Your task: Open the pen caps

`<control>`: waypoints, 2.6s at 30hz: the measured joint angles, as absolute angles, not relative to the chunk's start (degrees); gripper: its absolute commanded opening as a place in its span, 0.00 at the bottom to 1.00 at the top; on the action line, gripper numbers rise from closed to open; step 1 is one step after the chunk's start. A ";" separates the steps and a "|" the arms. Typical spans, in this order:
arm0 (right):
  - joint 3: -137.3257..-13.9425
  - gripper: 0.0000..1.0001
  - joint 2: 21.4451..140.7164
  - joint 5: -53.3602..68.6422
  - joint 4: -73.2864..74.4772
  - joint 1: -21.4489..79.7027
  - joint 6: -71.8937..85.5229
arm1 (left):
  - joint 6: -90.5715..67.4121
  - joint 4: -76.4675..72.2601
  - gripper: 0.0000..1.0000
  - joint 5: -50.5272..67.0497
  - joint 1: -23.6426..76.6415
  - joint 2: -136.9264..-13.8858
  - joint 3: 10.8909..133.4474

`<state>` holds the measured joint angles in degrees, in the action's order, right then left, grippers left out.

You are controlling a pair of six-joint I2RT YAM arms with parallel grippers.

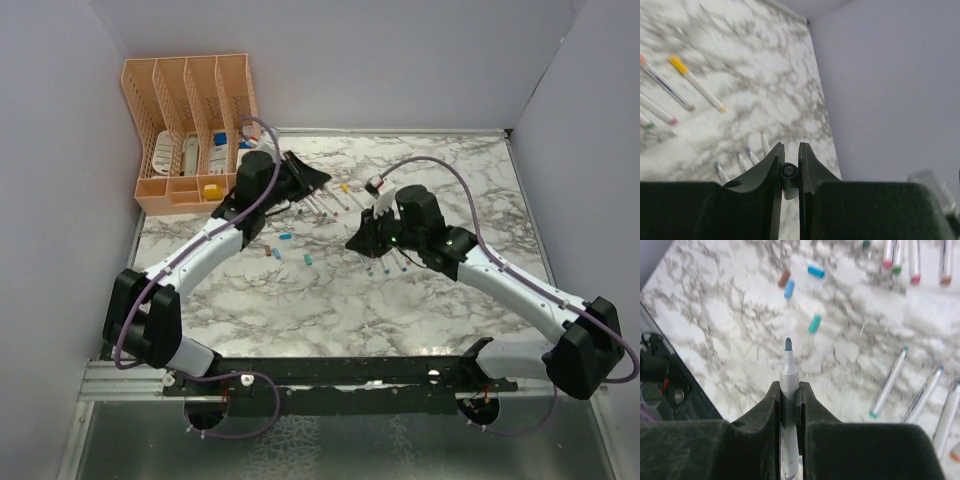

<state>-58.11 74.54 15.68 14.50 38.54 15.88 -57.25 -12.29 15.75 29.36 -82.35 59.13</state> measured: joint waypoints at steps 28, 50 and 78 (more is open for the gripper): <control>-59.18 0.01 96.77 3.40 14.55 39.18 14.22 | -38.61 11.51 0.00 1.06 24.40 -81.08 50.57; -62.81 0.35 105.38 1.50 12.23 39.70 14.31 | -36.12 12.08 0.00 -5.02 27.88 -92.16 51.16; -94.61 0.74 114.02 -4.84 18.00 33.06 7.42 | -36.01 12.29 0.47 -5.67 27.88 -95.07 53.49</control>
<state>-94.61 114.02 -4.84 18.00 33.06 7.42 -36.01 12.29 -5.67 27.88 -95.07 53.49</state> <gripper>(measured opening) 0.736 0.443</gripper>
